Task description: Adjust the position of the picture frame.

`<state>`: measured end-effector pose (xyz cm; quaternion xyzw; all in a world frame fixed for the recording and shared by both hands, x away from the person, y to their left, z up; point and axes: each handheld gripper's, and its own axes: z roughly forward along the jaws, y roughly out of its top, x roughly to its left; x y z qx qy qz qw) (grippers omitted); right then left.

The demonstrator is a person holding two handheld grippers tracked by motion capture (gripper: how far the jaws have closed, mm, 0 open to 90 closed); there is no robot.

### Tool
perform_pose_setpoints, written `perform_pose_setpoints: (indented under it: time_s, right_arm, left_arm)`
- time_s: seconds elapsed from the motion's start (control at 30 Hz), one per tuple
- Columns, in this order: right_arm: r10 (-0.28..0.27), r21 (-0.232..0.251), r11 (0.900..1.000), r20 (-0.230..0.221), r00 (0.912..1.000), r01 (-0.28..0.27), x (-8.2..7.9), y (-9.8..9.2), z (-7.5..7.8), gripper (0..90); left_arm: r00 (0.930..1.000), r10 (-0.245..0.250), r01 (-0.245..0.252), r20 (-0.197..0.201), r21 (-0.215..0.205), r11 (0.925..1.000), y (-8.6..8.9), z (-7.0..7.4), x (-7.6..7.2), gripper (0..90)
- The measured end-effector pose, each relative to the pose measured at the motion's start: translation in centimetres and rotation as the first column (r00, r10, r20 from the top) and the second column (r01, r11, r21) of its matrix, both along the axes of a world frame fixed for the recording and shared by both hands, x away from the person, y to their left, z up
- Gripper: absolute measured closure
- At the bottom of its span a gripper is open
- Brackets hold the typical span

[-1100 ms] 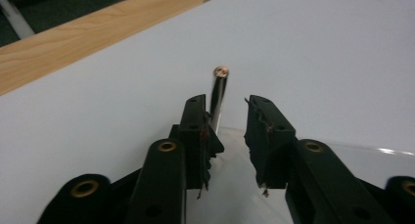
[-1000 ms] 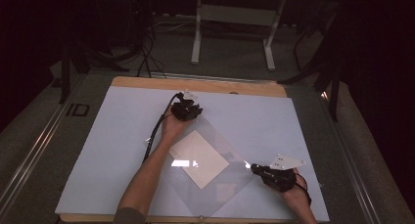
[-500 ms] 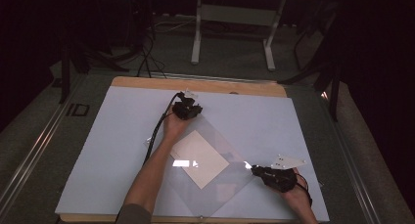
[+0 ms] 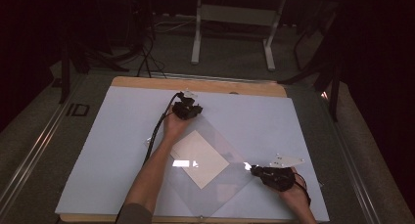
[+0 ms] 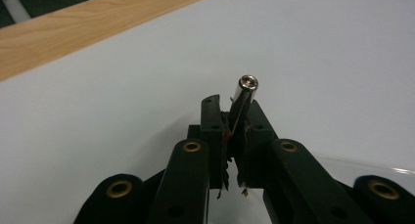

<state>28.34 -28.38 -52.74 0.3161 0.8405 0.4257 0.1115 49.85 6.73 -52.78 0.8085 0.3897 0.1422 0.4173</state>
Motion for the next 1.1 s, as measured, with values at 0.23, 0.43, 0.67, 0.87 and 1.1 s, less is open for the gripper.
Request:
perform_pose_setpoints:
  time_s: [0.23, 0.43, 0.67, 0.87, 1.1]
  right_arm:
    - [-0.021, 0.037, 0.999, -0.036, 0.9991, 0.023, 0.2, 0.0, 0.2, 83.5]
    - [-0.051, 0.081, 0.995, -0.043, 0.9978, 0.055, 0.8, 0.0, 0.9, 81.7]
    - [-0.090, 0.110, 0.989, -0.049, 0.9947, 0.095, 2.2, -0.4, 1.6, 80.9]
    - [-0.106, 0.146, 0.983, -0.052, 0.9930, 0.113, 4.0, -0.5, 2.7, 80.0]
    - [-0.112, 0.171, 0.978, -0.057, 0.9920, 0.121, 6.6, -0.5, 3.9, 79.0]
  left_arm:
    - [0.9998, -0.011, 0.012, -0.013, 0.008, 0.9999, 0.6, 0.6, -0.1, 84.2]
    - [0.9994, -0.024, 0.023, -0.025, -0.010, 0.9997, 2.1, 1.5, -0.3, 84.0]
    - [0.9983, -0.030, 0.029, -0.049, -0.015, 0.9995, 4.0, 2.2, -0.5, 83.9]
    - [0.9958, -0.012, 0.008, -0.090, -0.040, 0.9992, 5.8, 2.5, -0.7, 83.7]
    - [0.9926, -0.019, 0.015, -0.120, -0.031, 0.9994, 7.9, 3.0, -1.4, 83.7]
